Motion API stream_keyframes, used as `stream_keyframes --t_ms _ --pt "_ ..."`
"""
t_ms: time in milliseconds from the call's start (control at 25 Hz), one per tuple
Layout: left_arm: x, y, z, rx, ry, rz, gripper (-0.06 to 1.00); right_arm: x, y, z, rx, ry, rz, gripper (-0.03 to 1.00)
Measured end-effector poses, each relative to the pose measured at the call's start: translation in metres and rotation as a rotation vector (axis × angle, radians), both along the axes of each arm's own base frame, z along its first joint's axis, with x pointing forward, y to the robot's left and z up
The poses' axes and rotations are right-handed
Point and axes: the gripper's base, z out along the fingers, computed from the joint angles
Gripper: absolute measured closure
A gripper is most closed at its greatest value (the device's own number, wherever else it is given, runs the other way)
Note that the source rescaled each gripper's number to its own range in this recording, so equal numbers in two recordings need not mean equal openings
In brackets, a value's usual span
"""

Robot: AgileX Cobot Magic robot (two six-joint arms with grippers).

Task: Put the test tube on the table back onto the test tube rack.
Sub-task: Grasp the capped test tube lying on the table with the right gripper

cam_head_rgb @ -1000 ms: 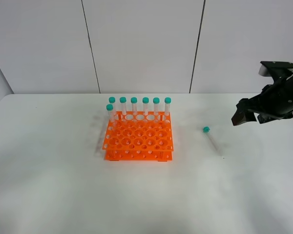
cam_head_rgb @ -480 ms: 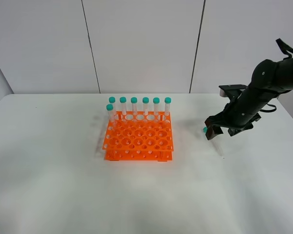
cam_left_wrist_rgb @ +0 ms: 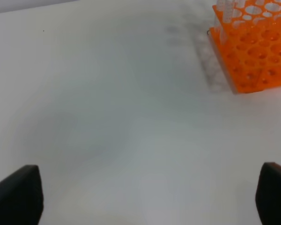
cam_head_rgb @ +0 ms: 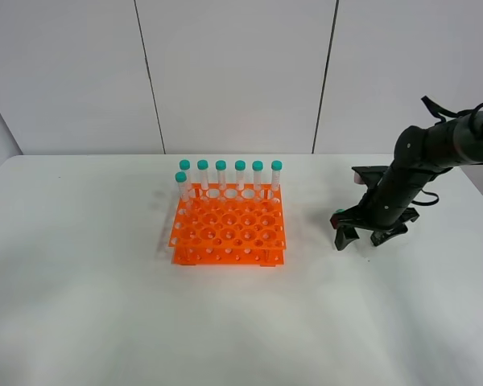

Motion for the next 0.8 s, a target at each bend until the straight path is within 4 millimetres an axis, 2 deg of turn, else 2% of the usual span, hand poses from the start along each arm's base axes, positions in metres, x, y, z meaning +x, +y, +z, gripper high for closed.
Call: stream_keyframes --t_ms 320,560,800 --pt "0.0 0.0 0.0 0.0 0.0 0.0 -0.05 -0.0005 -0.0009 -0.0012 -0.012 0.01 0.01 -0.03" --pt "0.0 0.0 0.0 0.001 0.0 0.0 -0.05 -0.0016 -0.0023 -0.0018 -0.028 0.022 0.01 0.03" --pt "0.0 0.0 0.0 0.001 0.0 0.0 -0.05 -0.0016 -0.0029 -0.0019 -0.034 0.022 0.011 0.04"
